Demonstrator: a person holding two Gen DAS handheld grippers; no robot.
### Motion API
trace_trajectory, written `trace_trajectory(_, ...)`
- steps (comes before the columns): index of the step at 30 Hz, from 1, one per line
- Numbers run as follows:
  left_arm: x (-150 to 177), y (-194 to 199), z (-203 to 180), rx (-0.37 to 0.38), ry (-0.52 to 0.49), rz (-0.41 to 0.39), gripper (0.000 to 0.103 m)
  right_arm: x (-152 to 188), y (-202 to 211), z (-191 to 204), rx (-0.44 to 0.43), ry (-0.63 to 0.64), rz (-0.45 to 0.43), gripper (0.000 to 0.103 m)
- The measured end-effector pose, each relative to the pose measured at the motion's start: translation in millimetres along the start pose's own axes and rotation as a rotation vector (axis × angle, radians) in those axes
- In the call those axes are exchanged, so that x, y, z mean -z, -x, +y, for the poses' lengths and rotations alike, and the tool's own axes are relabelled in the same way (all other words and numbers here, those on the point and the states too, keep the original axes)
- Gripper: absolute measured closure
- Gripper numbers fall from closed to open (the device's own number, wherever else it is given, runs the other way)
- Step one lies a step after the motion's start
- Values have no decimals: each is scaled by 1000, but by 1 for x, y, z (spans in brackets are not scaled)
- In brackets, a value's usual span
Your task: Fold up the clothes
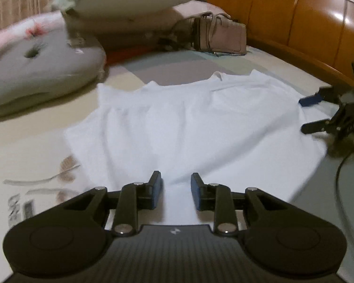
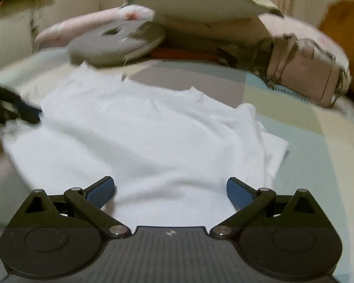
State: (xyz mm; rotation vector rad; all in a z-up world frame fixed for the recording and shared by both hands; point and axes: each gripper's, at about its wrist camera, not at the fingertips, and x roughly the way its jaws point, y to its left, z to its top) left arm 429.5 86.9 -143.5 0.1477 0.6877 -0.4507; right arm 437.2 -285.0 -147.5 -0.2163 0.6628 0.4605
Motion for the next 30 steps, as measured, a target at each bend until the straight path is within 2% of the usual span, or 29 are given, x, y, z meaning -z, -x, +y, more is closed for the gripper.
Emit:
trace_trajectory(4, 5, 18, -5, -28, 3, 50, 74, 11, 20, -5, 10, 12, 20, 0)
trace_trajectory(7, -4, 28, -13, -37, -16, 60, 75, 2, 29, 3, 48, 6, 65, 0)
trace_trajectory(11, -16, 22, -39, 9, -71, 30, 66, -14, 29, 28, -42, 3, 24, 0)
trace_trajectory(14, -13, 9, -54, 13, -85, 80, 62, -10, 8, 29, -93, -108, 103, 0)
trace_trajectory(17, 0, 17, -48, -7, 6, 108, 60, 8, 17, 32, -57, -104, 84, 0)
trace_trajectory(20, -10, 26, -47, -25, 42, 156, 61, 7, 24, 40, 7, -128, 92, 0)
trace_trajectory(23, -36, 31, -47, 13, 72, 92, 57, -10, 20, 50, 99, -201, 83, 0)
trace_trajectory(25, -60, 24, -47, 20, 84, 39, 38, -21, 17, 56, 161, -250, 77, 0)
trace_trajectory(27, -82, 12, -46, 18, 93, -2, 36, -32, 13, 63, 222, -297, 73, 0)
trace_trajectory(30, -100, -26, -43, 5, 109, 12, 36, -31, -14, 71, 277, -321, 131, 0)
